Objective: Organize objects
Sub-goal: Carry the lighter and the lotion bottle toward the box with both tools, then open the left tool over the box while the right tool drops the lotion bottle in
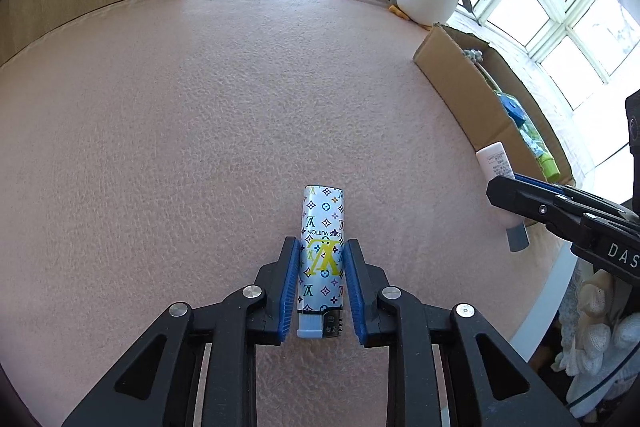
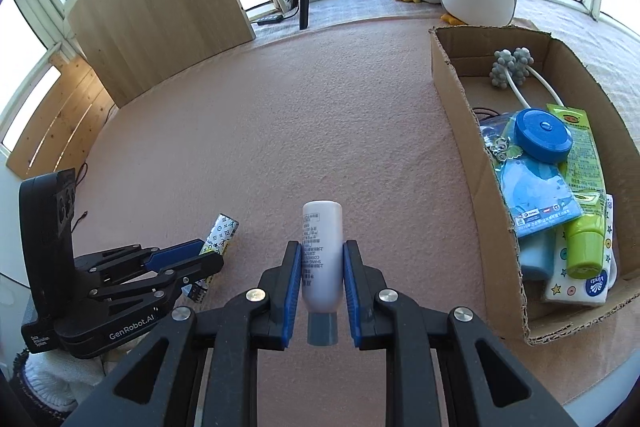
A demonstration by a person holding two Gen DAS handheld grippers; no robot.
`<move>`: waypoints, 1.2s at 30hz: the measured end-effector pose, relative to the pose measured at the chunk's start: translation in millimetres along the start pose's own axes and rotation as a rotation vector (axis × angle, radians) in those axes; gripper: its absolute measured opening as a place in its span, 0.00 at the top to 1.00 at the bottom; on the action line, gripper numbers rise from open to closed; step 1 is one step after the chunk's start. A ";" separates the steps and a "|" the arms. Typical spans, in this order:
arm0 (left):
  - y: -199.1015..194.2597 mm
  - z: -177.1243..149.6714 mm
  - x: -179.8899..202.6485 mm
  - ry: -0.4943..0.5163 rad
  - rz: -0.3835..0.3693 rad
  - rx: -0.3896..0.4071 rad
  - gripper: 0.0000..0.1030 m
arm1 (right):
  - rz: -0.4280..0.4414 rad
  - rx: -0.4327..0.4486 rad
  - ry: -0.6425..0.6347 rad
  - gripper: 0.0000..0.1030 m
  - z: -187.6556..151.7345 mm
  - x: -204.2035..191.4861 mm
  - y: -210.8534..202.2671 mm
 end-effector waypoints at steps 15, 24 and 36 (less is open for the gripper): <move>0.2 105.5 85.2 0.104 -0.082 0.109 0.76 | -0.080 0.146 0.093 0.82 42.2 81.3 -63.1; 27.3 158.1 137.5 0.163 -0.102 0.125 0.76 | -0.163 0.179 0.138 0.82 61.1 145.5 -81.5; 80.7 191.4 184.1 0.204 -0.104 0.082 0.76 | -0.190 0.166 0.146 0.82 71.3 180.0 -75.8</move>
Point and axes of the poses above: each gripper's, at about its wrist camera, not at the fingertips, and y roughly the way its jaws point, x to its right, z to its top, the point moved 8 cm from there along y, roughly the way its jaws point, and after that the axes turned 7 degrees about y, right-handed, at the moved point
